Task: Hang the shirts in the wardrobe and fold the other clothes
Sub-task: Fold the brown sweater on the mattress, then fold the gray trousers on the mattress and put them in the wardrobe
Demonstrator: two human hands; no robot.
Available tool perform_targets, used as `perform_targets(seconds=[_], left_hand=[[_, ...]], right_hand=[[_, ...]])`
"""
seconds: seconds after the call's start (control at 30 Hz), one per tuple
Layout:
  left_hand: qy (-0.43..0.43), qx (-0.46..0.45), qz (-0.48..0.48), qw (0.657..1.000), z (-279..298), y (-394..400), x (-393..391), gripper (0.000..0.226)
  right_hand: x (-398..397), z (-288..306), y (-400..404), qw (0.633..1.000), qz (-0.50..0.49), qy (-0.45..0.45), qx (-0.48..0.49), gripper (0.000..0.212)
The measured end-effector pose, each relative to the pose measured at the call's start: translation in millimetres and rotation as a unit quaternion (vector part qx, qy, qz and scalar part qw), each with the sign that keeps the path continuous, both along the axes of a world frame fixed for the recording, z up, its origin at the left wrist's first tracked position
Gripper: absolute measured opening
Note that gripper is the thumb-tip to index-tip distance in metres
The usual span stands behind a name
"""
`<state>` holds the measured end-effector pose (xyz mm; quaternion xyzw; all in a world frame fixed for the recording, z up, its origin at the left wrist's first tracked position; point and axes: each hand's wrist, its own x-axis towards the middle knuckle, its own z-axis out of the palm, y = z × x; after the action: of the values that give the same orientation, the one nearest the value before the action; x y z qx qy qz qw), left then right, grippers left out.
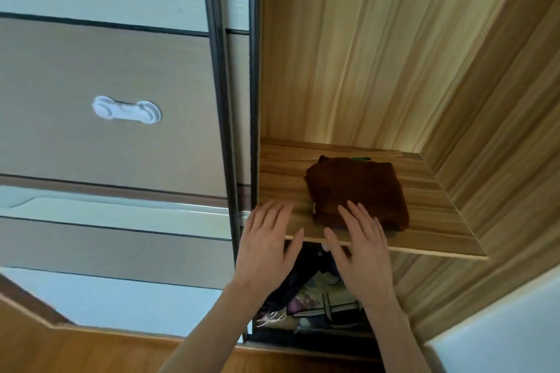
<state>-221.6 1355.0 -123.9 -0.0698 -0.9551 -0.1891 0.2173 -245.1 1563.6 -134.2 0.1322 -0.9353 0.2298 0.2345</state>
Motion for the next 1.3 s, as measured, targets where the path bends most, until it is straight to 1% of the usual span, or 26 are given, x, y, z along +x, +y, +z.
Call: perform_targets(seconds=[0.13,0.23,0.33,0.4,0.47,0.6,0.73,0.87,0.97,1.17,1.3], left_hand=[[0.007,0.046,0.049,0.998,8,-38,59,0.052],[0.014,0.051,0.100,0.994,11,-78,107,0.055],[0.031,0.053,0.166,0.984,9,-123,157,0.054],[0.036,0.053,0.215,0.975,10,-153,192,0.053],[0.028,0.054,0.252,0.966,12,-180,224,0.054],[0.009,0.049,0.306,0.951,14,-229,275,0.058],[0.016,0.044,0.366,0.929,13,-278,313,0.058],[0.026,0.041,0.431,0.901,12,-340,348,0.055],[0.010,0.022,0.487,0.873,10,-395,373,0.050],[-0.005,-0.009,0.586,0.811,23,-498,415,0.050],[0.009,-0.031,0.642,0.766,29,-551,439,0.051]], right_hand=[[37,11,-42,1.000,0.030,-0.007,0.003,0.064],[64,16,-81,0.997,0.074,-0.015,0.005,0.066],[91,18,-127,0.991,0.127,-0.043,0.003,0.074],[110,19,-161,0.984,0.164,-0.064,0.003,0.077],[127,22,-194,0.976,0.206,-0.070,0.009,0.074],[152,29,-261,0.957,0.284,-0.044,0.043,0.070],[172,35,-337,0.934,0.352,-0.039,0.052,0.075],[185,31,-422,0.909,0.414,-0.013,0.042,0.074],[191,26,-494,0.887,0.461,-0.010,0.040,0.073],[202,31,-636,0.833,0.552,0.007,0.032,0.064],[209,38,-721,0.787,0.617,0.021,0.015,0.064]])
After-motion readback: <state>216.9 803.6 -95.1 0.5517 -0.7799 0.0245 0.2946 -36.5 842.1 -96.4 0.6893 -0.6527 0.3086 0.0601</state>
